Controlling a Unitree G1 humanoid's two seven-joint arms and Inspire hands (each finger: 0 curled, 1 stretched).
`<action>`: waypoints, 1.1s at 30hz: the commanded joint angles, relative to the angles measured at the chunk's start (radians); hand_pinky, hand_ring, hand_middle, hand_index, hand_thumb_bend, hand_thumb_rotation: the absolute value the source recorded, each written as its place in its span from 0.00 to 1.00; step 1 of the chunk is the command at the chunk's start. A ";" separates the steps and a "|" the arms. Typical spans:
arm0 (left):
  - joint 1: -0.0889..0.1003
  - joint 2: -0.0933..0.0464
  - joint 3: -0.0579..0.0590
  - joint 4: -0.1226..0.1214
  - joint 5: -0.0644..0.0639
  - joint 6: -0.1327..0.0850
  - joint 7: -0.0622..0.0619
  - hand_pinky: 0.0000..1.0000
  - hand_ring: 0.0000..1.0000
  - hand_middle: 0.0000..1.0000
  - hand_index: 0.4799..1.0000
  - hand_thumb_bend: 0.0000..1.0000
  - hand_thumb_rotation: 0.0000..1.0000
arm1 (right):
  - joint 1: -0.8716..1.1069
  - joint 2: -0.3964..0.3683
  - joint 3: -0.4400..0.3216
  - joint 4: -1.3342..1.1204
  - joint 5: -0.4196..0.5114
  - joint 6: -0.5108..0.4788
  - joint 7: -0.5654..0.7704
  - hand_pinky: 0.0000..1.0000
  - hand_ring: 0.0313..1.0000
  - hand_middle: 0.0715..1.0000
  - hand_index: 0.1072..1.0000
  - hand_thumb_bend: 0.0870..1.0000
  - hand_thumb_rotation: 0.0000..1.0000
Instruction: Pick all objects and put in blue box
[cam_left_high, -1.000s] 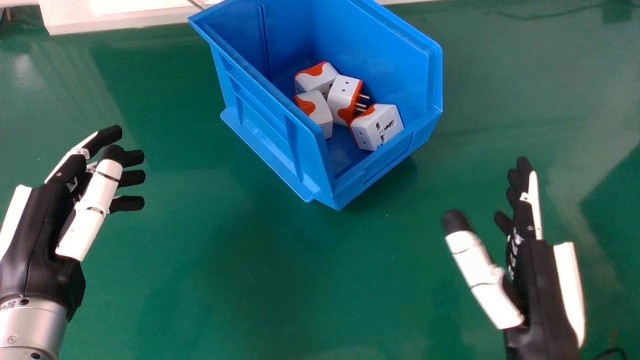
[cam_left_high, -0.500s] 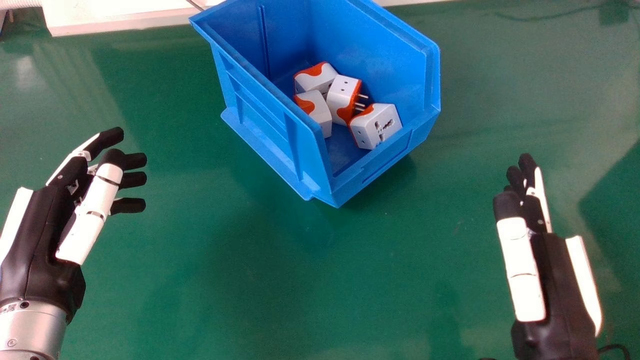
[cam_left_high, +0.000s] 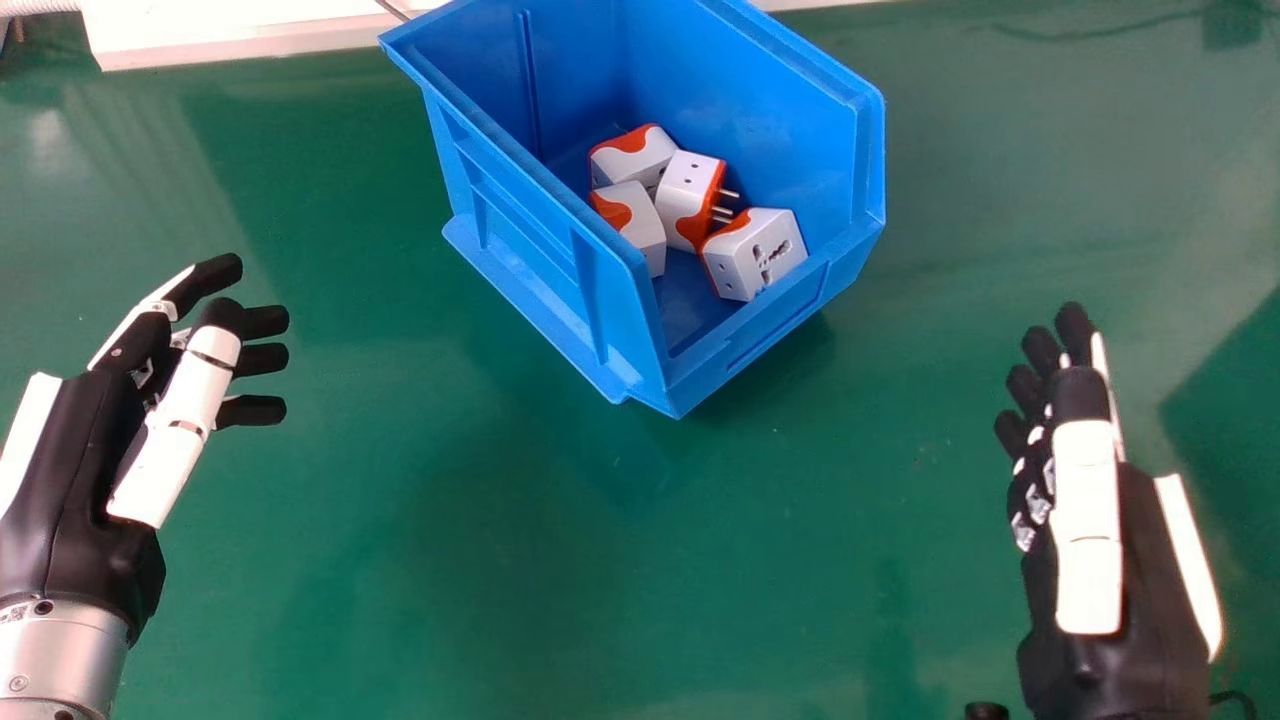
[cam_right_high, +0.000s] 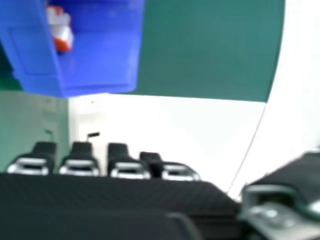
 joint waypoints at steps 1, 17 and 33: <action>-0.005 0.010 0.003 -0.017 -0.006 -0.001 0.003 0.64 0.75 0.77 0.72 0.34 0.74 | -0.002 0.011 -0.003 -0.041 0.009 0.000 -0.002 0.97 1.00 1.00 1.00 0.57 1.00; -0.012 0.015 0.000 -0.009 -0.003 -0.008 0.001 0.65 0.75 0.77 0.74 0.35 0.76 | -0.018 0.012 -0.019 -0.059 -0.017 0.016 -0.003 0.93 1.00 1.00 1.00 0.65 1.00; -0.007 0.007 -0.006 -0.024 -0.009 -0.004 0.004 0.65 0.75 0.77 0.73 0.35 0.77 | -0.031 0.003 -0.039 -0.059 -0.009 0.027 0.014 0.93 1.00 1.00 1.00 0.62 1.00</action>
